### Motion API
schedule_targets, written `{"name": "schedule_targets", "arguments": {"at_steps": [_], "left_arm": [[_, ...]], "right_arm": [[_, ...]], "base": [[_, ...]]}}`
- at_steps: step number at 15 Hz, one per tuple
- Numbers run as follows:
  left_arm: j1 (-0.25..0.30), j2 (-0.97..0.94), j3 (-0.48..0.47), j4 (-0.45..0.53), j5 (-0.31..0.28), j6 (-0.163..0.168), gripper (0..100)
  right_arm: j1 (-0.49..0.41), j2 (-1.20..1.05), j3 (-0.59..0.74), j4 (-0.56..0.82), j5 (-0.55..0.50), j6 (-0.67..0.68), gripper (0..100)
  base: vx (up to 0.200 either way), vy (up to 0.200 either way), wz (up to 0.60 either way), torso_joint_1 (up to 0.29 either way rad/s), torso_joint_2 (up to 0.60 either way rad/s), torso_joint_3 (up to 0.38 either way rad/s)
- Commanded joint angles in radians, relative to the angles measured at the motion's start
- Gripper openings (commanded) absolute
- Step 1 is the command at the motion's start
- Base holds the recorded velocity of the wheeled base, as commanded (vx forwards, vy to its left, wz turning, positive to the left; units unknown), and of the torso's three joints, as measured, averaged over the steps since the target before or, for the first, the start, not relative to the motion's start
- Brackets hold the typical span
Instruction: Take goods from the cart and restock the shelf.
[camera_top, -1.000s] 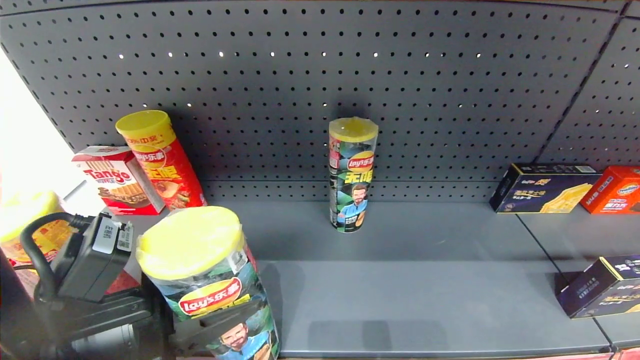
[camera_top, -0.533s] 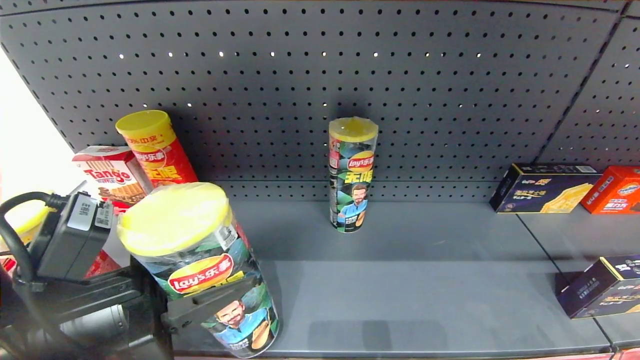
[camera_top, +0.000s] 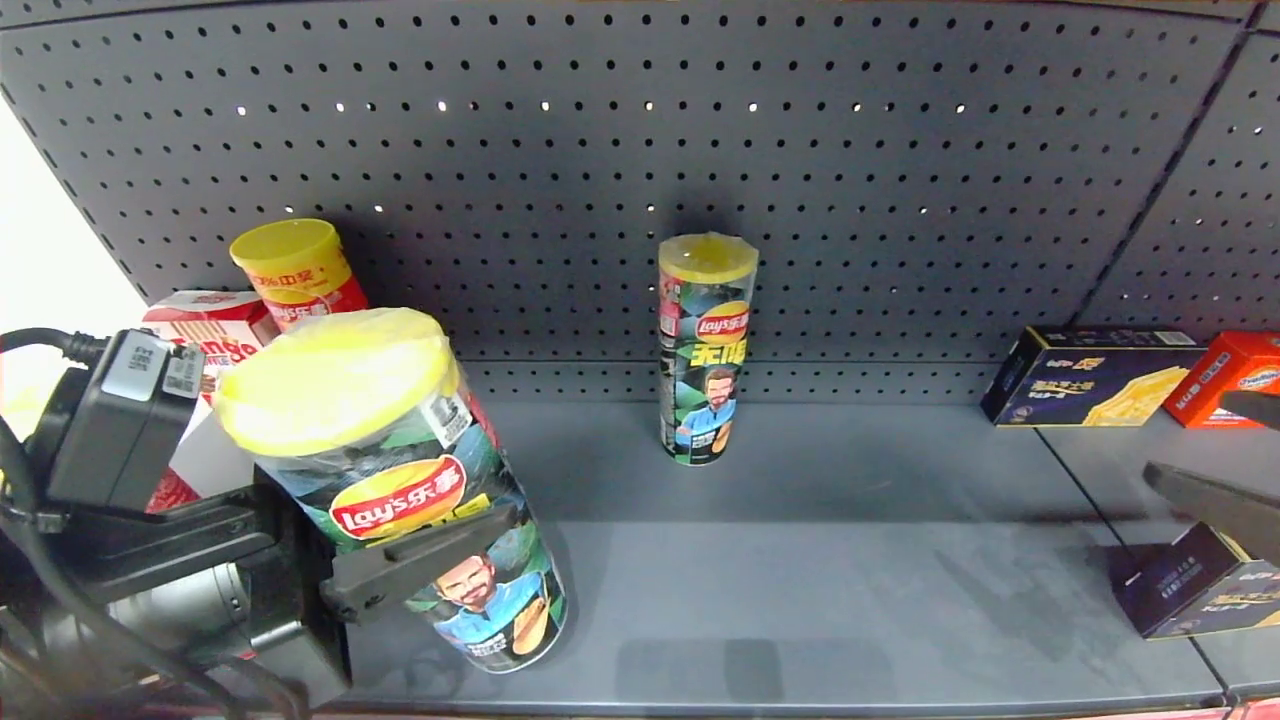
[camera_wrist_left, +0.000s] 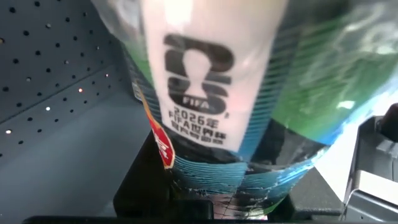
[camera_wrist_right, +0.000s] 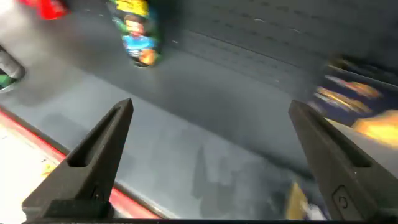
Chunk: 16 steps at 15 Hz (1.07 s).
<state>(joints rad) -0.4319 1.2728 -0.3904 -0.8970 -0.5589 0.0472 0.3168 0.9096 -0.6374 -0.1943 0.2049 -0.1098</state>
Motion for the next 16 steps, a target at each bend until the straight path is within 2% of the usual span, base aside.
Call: {"name": "schedule_targets", "arguments": {"at_steps": [1, 3, 8, 9, 12, 13, 15, 16], "left_arm": [[0.002, 0.005, -0.002, 0.000, 0.002, 0.000, 0], [0.002, 0.005, 0.008, 0.001, 0.005, 0.000, 0], [0.009, 0.005, 0.024, 0.000, 0.007, -0.001, 0], [0.010, 0.005, 0.024, 0.001, 0.007, -0.001, 0], [0.010, 0.007, 0.013, 0.001, 0.007, -0.003, 0], [0.010, 0.010, 0.013, 0.001, 0.007, -0.003, 0], [0.012, 0.016, 0.016, 0.001, 0.008, -0.003, 0], [0.024, 0.023, 0.013, 0.000, 0.007, -0.003, 0]], "right_arm": [[0.054, 0.114, -0.021, -0.031, 0.018, 0.002, 100], [0.068, 0.204, -0.042, -0.097, 0.039, 0.004, 100], [0.065, 0.357, -0.136, -0.155, 0.177, -0.002, 100], [0.065, 0.410, -0.162, -0.195, 0.223, -0.004, 100], [0.065, 0.522, -0.211, -0.278, 0.277, -0.039, 100], [0.056, 0.575, -0.235, -0.300, 0.358, -0.080, 100], [0.042, 0.626, -0.260, -0.313, 0.415, -0.105, 100], [0.041, 0.704, -0.311, -0.360, 0.496, -0.128, 100]], "base": [[0.000, 0.000, 0.00, 0.000, 0.00, 0.000], [0.000, 0.000, 0.00, 0.000, 0.00, 0.000], [0.000, 0.000, 0.00, 0.000, 0.00, 0.000], [0.000, 0.000, 0.00, 0.000, 0.00, 0.000], [0.000, 0.000, 0.00, 0.000, 0.00, 0.000], [0.000, 0.000, 0.00, 0.000, 0.00, 0.000], [0.000, 0.000, 0.00, 0.000, 0.00, 0.000], [0.000, 0.000, 0.00, 0.000, 0.00, 0.000]]}}
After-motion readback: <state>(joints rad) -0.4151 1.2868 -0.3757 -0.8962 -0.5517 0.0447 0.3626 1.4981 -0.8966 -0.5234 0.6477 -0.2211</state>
